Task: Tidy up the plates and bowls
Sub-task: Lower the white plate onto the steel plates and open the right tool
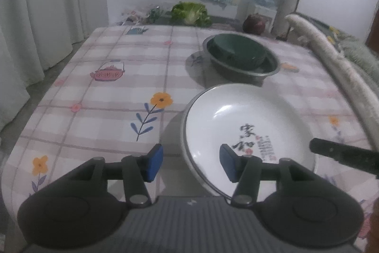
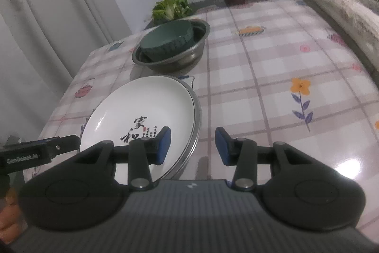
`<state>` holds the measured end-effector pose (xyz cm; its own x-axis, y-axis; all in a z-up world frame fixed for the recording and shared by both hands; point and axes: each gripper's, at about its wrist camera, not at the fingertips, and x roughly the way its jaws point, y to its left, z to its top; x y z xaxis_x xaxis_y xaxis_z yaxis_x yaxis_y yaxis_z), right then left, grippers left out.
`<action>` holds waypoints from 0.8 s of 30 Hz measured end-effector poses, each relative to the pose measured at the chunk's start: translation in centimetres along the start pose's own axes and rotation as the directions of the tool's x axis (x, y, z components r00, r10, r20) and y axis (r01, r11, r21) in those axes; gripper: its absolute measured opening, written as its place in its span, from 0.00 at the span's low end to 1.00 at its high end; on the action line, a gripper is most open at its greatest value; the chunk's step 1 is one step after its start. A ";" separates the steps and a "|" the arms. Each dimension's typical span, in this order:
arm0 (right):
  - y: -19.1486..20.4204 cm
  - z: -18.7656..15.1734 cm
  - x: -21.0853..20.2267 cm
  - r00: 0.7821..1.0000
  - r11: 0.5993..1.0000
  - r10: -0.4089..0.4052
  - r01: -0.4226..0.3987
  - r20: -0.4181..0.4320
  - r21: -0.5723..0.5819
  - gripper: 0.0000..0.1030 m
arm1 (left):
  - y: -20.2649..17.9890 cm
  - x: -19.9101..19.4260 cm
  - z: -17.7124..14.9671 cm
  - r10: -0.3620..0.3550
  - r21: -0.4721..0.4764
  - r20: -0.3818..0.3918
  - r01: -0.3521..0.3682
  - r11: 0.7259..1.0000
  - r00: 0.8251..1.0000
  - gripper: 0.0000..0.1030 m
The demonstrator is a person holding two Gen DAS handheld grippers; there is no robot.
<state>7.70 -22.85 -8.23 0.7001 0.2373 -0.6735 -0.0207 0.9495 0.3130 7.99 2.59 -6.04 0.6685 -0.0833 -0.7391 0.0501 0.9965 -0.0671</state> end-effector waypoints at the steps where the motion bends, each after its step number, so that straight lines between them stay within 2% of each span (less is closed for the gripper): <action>1: 0.0 -0.1 0.3 1.000 1.000 0.001 -0.001 -0.006 0.003 0.39 | 0.1 0.4 0.0 0.000 -0.004 -0.009 0.000 1.000 1.000 0.53; 4: -0.1 -0.3 1.4 1.000 1.000 0.001 -0.001 -0.031 0.008 0.39 | 0.2 1.5 0.0 0.003 -0.009 -0.029 -0.003 1.000 1.000 0.53; 6: -0.3 -0.4 2.0 0.999 1.000 0.015 -0.014 -0.046 0.021 0.36 | 0.1 2.1 0.0 0.004 -0.006 -0.034 -0.004 1.000 0.999 0.52; 8: -0.2 -0.5 2.5 0.998 0.999 0.028 -0.026 -0.056 0.024 0.31 | 0.0 2.7 0.0 0.002 -0.003 -0.050 -0.002 1.000 0.999 0.47; 10: -0.1 -0.5 2.9 0.997 0.999 0.038 -0.037 -0.064 0.021 0.27 | -0.1 3.2 0.1 -0.009 -0.005 -0.067 0.008 1.000 0.998 0.35; 11: -0.1 -0.4 3.1 0.997 0.999 0.046 -0.044 -0.066 0.019 0.23 | -0.1 3.3 0.1 -0.013 -0.009 -0.071 0.013 1.000 0.997 0.34; 18: -0.3 -0.1 3.3 0.996 0.998 0.061 -0.059 -0.069 0.022 0.19 | -1.0 3.6 0.4 0.008 -0.003 -0.081 -0.008 1.000 0.997 0.36; 24: -1.1 0.3 3.3 0.997 0.999 0.029 -0.027 -0.066 0.022 0.19 | -1.9 4.1 0.9 -0.025 0.007 -0.090 0.026 1.000 0.996 0.36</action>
<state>10.23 -23.21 -10.58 0.6507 0.2776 -0.7068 -0.0245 0.9380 0.3458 11.31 0.41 -8.28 0.5974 -0.1090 -0.7945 0.0728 0.9940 -0.0816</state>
